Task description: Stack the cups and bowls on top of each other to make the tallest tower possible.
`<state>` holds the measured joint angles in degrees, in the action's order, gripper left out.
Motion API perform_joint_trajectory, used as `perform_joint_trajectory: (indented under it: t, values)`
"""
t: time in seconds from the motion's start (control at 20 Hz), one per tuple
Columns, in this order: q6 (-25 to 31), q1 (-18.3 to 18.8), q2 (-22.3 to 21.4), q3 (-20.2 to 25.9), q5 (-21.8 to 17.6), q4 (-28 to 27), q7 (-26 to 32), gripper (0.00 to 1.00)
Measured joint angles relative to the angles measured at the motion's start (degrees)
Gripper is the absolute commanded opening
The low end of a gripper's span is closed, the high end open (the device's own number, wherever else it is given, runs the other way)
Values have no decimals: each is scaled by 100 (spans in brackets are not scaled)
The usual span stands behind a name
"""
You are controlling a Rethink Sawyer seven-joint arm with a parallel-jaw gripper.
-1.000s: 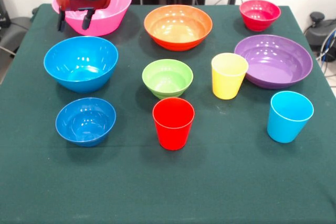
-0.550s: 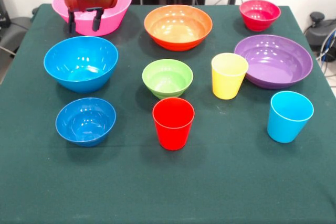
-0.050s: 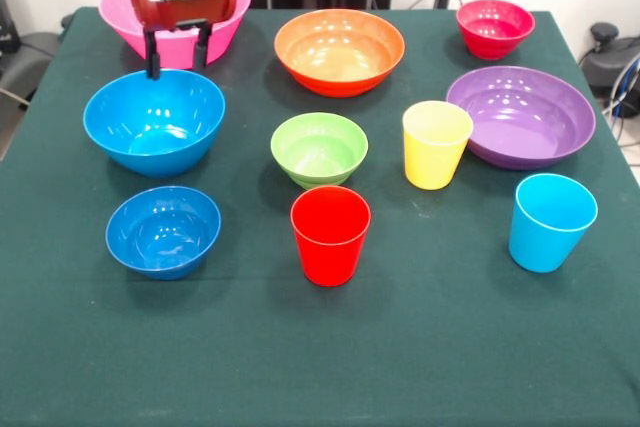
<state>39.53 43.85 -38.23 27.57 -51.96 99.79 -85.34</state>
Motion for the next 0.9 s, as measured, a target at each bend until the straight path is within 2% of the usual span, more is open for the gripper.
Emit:
perform_joint_trajectory:
  t: [0.5, 0.9]
  values:
    - [-22, 98, 11, 277, -3, 41, 0, 100]
    - [-22, 98, 11, 289, -4, 41, 0, 100]
